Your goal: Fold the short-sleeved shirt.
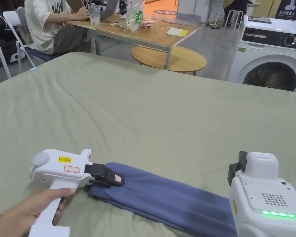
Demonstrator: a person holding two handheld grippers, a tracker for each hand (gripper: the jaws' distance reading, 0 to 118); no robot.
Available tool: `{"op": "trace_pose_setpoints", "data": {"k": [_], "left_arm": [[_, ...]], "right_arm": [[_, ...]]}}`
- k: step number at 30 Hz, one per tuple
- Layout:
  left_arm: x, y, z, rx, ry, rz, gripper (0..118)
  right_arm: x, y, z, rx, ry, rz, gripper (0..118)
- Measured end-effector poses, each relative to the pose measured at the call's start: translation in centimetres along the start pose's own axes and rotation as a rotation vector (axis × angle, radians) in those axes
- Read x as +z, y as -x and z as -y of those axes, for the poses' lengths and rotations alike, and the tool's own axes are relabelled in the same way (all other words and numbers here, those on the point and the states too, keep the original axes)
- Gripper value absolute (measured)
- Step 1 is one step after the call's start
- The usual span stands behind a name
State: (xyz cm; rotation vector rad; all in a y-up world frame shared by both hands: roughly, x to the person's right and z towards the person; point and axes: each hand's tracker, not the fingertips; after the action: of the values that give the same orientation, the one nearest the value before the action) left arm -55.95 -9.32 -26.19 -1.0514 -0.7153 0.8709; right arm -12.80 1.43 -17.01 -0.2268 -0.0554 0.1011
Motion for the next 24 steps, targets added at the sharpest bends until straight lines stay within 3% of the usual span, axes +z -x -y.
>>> {"op": "trace_pose_setpoints", "data": {"k": [10,17,21,24], "left_arm": [[7.2,-4.1,-1.5,-0.082,-0.115,-0.089,4],[10.3,-7.2,-0.8,-0.108,-0.162,-0.355,4],[8.4,-10.1,0.0,-0.168,-0.122,-0.374,4],[6.5,-12.0,0.4,-0.156,-0.086,-0.237,4]], "right_arm": [[0.0,-0.5,-0.4,-0.002,-0.009,-0.008,0],[-0.4,-0.2,-0.6,-0.01,-0.015,-0.03,0],[-0.4,-0.3,-0.5,-0.019,-0.011,-0.037,0],[-0.2,-0.6,-0.4,-0.021,-0.011,-0.034,0]]}}
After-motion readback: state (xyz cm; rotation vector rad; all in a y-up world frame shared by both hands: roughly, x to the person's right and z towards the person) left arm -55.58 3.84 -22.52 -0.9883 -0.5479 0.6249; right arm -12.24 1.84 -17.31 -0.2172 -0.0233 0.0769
